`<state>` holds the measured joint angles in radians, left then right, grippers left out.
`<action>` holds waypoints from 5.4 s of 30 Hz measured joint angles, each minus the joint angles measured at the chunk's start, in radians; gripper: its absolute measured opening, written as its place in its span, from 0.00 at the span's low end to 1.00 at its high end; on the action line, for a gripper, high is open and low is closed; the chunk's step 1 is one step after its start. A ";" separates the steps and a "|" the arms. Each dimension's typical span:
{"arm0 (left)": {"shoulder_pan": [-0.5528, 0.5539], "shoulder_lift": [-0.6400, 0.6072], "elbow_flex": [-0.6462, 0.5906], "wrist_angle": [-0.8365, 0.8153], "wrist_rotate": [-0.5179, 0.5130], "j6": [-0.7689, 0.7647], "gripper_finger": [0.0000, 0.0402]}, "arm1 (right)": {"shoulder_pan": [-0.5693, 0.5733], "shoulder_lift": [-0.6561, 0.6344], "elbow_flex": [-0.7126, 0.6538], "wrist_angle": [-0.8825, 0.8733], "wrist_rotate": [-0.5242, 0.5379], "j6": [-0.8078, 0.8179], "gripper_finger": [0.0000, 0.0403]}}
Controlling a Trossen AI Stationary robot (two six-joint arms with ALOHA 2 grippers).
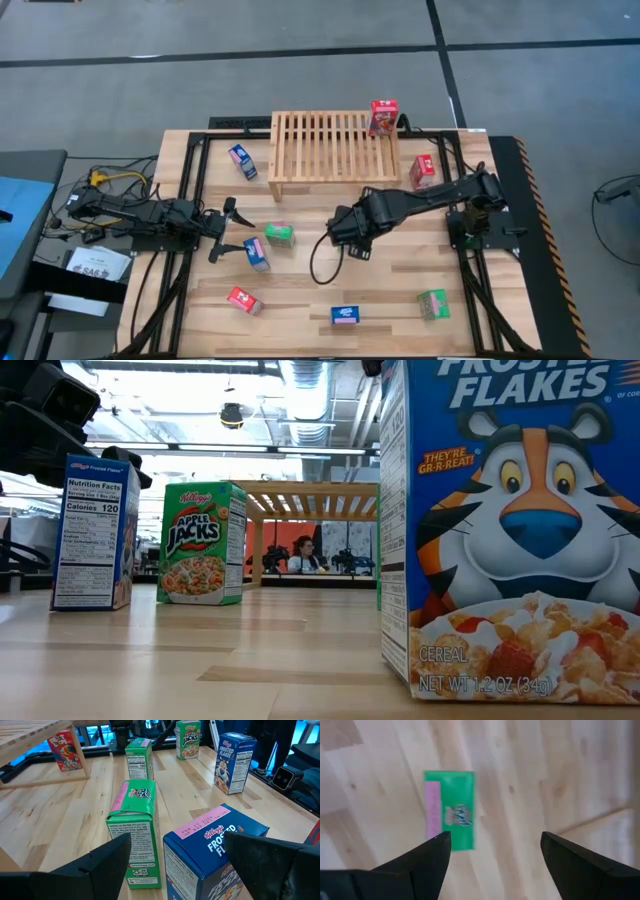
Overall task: Stack cereal on shelf
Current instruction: Put the center green cereal box on the shelf
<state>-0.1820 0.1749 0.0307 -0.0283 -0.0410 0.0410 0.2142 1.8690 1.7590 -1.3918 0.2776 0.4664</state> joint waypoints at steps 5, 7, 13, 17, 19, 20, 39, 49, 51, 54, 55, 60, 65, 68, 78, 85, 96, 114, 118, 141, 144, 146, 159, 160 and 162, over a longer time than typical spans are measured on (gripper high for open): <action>0.000 0.000 0.000 0.000 0.000 0.000 0.76 | -0.022 0.001 -0.053 0.087 -0.067 -0.008 0.82; 0.000 0.000 0.000 0.000 0.000 0.000 0.76 | -0.031 0.001 -0.069 0.120 -0.090 -0.019 0.82; 0.000 0.000 0.000 0.000 0.000 0.000 0.76 | -0.057 0.002 -0.103 0.180 -0.181 -0.032 0.82; 0.000 0.000 0.000 0.000 0.000 0.000 0.76 | -0.062 0.002 -0.102 0.195 -0.222 -0.050 0.82; 0.000 0.000 0.000 0.000 0.000 0.000 0.76 | -0.062 0.001 -0.102 0.196 -0.230 -0.051 0.82; 0.000 0.000 0.000 0.000 0.000 0.000 0.76 | -0.062 0.001 -0.102 0.195 -0.235 -0.050 0.82; 0.000 0.000 0.000 0.000 0.000 0.000 0.76 | -0.113 0.002 -0.223 0.326 -0.367 -0.050 0.79; 0.000 0.000 0.000 0.000 0.000 0.000 0.76 | -0.124 0.002 -0.223 0.301 -0.367 -0.057 0.65; 0.000 0.000 0.000 0.000 0.000 0.000 0.76 | -0.125 0.002 -0.223 0.296 -0.367 -0.057 0.61; 0.000 0.000 0.000 0.000 0.000 0.000 0.76 | -0.125 0.002 -0.223 0.293 -0.367 -0.057 0.56; 0.000 0.000 0.000 0.000 0.000 0.000 0.76 | -0.125 0.002 -0.223 0.293 -0.367 -0.057 0.53; 0.000 0.000 0.000 0.000 0.000 0.000 0.76 | -0.132 -0.012 -0.223 0.294 -0.367 -0.057 0.43; 0.000 0.000 0.000 0.000 0.000 0.000 0.76 | -0.145 -0.011 -0.201 0.266 -0.367 -0.062 0.40; 0.000 0.000 0.000 0.000 0.000 0.000 0.76 | -0.159 -0.011 -0.150 0.213 -0.366 -0.088 0.41; 0.000 0.000 0.000 0.000 0.000 0.000 0.76 | -0.253 -0.011 0.121 -0.023 -0.351 -0.233 0.41; 0.000 0.000 0.000 0.000 0.000 0.000 0.76 | -0.344 -0.011 0.322 -0.112 -0.348 -0.348 0.41; 0.000 0.000 0.000 0.000 0.000 0.000 0.76 | -0.484 -0.011 0.489 -0.112 -0.216 -0.665 0.42; 0.000 0.000 0.000 0.000 0.000 0.000 0.76 | -0.732 -0.011 0.493 0.141 -0.251 -0.948 0.42; 0.000 0.000 0.000 0.000 0.000 0.000 0.76 | -0.741 -0.011 0.493 0.170 -0.254 -0.970 0.42; 0.000 0.000 0.000 0.000 0.000 0.000 0.76 | -0.710 0.057 0.493 0.060 -0.254 -0.956 0.42; 0.000 0.000 0.000 0.000 0.000 0.000 0.76 | -0.710 0.070 0.493 0.060 -0.253 -0.960 0.42; 0.000 0.000 0.000 0.000 0.000 0.000 0.76 | -0.714 0.070 0.493 0.061 -0.253 -0.969 0.42; 0.000 0.000 0.000 0.000 0.000 0.000 0.76 | -0.727 0.084 0.495 0.013 -0.226 -0.974 0.42; 0.000 0.000 0.000 0.000 0.000 0.000 0.76 | -0.727 0.083 0.495 0.010 -0.226 -0.976 0.42; 0.000 0.000 0.000 0.000 0.000 0.000 0.76 | -0.727 0.084 0.495 0.022 -0.225 -0.976 0.42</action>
<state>-0.1822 0.1745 0.0307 -0.0282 -0.0408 0.0410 -0.5133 1.9533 2.2536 -1.3697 0.0524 -0.5095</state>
